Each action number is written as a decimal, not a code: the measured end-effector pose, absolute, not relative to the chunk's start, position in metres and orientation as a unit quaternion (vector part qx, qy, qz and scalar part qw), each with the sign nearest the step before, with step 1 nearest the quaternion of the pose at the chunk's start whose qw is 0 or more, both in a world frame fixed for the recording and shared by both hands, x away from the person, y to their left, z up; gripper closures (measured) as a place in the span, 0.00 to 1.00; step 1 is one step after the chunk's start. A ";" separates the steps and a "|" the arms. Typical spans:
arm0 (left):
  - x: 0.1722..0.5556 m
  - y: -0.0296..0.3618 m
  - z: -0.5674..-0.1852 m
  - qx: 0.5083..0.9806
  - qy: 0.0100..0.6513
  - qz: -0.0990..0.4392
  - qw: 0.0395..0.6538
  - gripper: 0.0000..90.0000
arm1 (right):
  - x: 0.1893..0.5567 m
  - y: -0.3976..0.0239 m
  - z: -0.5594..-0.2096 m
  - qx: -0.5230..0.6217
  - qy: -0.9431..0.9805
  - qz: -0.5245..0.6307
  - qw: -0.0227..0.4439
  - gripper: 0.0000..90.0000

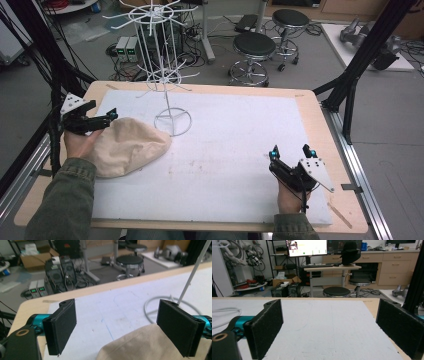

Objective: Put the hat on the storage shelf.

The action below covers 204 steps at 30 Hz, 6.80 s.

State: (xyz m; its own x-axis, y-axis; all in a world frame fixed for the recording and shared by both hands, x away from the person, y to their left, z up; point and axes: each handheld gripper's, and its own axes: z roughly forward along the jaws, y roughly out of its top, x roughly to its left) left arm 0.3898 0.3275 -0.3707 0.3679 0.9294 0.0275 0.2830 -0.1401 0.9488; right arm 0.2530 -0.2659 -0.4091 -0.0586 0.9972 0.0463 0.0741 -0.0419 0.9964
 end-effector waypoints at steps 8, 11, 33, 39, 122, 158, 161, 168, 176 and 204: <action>0.403 0.330 -0.378 0.715 0.440 0.300 0.452 0.19 | 0.254 -0.266 -0.409 0.512 0.523 0.509 0.454 0.07; 0.407 0.330 -0.382 0.718 0.444 0.294 0.448 0.19 | 0.253 -0.266 -0.409 0.512 0.523 0.510 0.452 0.07; 0.433 0.324 -0.397 0.807 0.424 0.207 0.356 0.21 | 0.255 -0.267 -0.410 0.510 0.527 0.511 0.448 0.07; 0.443 0.323 -0.415 0.823 0.435 0.165 0.326 0.19 | 0.255 -0.267 -0.410 0.509 0.529 0.511 0.446 0.07; 0.366 0.332 -0.366 0.755 0.442 0.238 0.422 0.89 | 0.253 -0.268 -0.408 0.514 0.517 0.522 0.443 0.07; 0.305 0.341 -0.309 0.663 0.372 0.330 0.560 0.88 | 0.252 -0.268 -0.408 0.511 0.518 0.523 0.445 0.07; 0.296 0.346 -0.303 0.645 0.366 0.345 0.576 0.88 | 0.252 -0.268 -0.408 0.511 0.518 0.523 0.445 0.07; 0.282 0.354 -0.292 0.601 0.349 0.356 0.625 0.88 | 0.252 -0.268 -0.408 0.510 0.518 0.522 0.445 0.07; 0.271 0.352 -0.278 0.566 0.324 0.372 0.660 0.88 | 0.252 -0.268 -0.408 0.511 0.517 0.523 0.445 0.07; 0.259 0.339 -0.246 0.476 0.285 0.415 0.722 0.88 | 0.252 -0.267 -0.408 0.511 0.514 0.524 0.447 0.07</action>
State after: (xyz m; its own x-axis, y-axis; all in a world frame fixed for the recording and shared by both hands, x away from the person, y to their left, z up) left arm 0.2591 0.3391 -0.2461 0.4938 0.8694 -0.0170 -0.3269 0.2037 0.9228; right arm 0.2516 -0.2672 -0.4080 -0.0780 0.9940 0.0769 0.0571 -0.0725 0.9957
